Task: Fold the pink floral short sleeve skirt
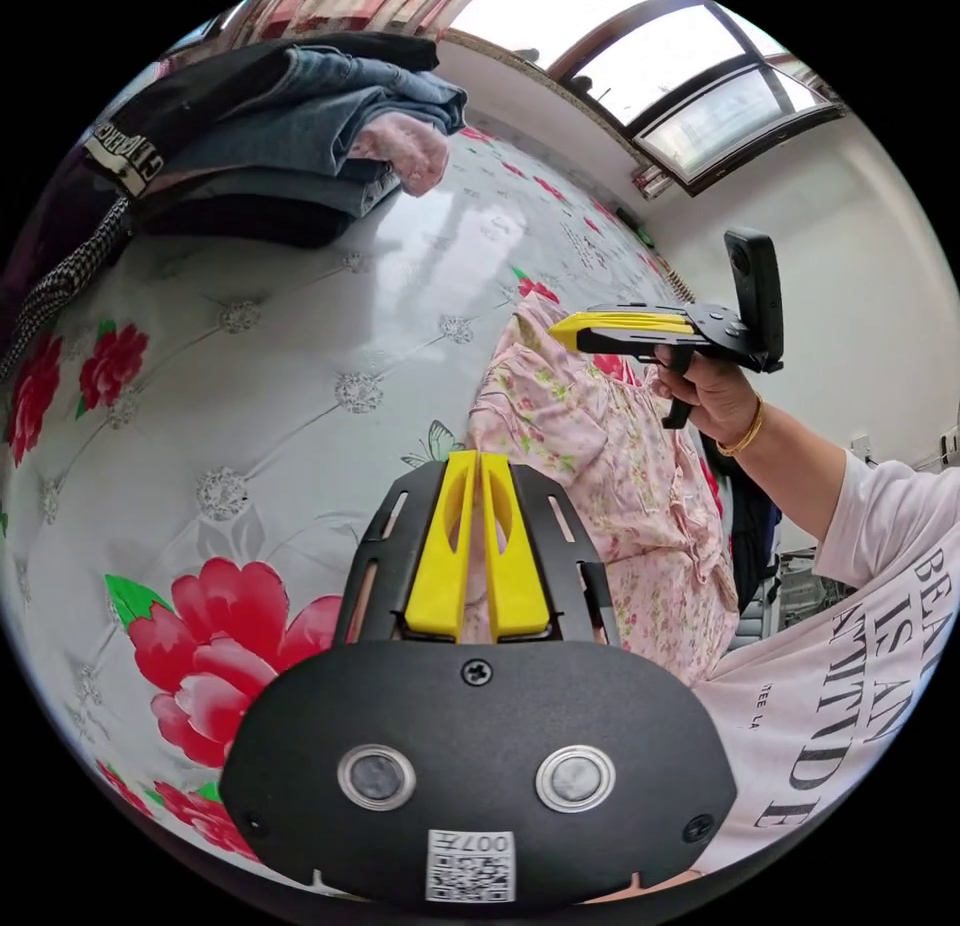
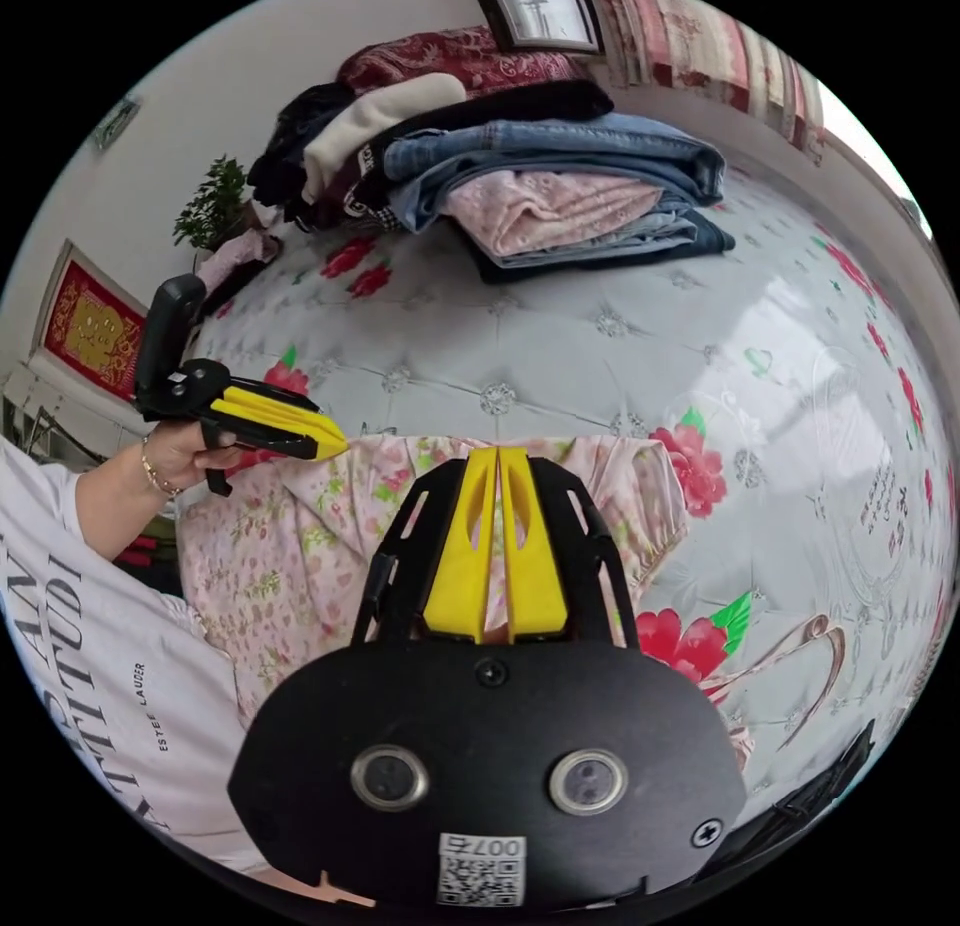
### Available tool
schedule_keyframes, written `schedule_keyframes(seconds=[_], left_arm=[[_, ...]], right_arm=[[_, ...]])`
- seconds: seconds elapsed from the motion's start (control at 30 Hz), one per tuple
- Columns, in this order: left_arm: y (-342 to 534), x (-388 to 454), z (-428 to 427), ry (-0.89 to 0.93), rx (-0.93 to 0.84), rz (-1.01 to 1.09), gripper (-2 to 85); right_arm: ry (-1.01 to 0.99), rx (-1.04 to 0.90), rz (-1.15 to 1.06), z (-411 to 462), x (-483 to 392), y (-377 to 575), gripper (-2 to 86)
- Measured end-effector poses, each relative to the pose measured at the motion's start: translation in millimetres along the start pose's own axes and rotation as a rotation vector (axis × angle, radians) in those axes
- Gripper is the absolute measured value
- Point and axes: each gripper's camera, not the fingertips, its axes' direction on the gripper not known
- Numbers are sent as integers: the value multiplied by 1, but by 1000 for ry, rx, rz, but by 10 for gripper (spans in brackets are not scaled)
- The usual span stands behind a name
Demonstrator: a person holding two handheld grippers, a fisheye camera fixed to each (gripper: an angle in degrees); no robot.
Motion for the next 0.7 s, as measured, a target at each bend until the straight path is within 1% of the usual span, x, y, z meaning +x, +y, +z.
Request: schedule_keyframes(seconds=[0.13,0.2,0.3,0.4,0.43,0.53,0.6,0.7], left_arm=[[7,6,-7,-15,24,11,-10],[7,4,-4,-6,3,-4,-10],[8,7,-8,-7,30,-1,-10],[11,13,-14,9,53,17,-10],[13,18,-17,7,61,39,-10],[24,34,-26,-5,78,111,-10],[36,49,-37,-12,113,182,-10],[60,71,-50,-1,148,280,-10]], right_arm=[[7,9,32,3,11,-5,1],[-6,-71,27,25,16,-15,3],[-22,-150,-6,50,14,-20,3],[46,-78,-59,37,1,-18,-1],[42,-64,-63,31,-1,-18,-1],[-12,66,-77,-12,-7,-6,-2],[-41,163,-99,-55,-18,16,-3],[-49,210,-135,-93,-40,53,-3]])
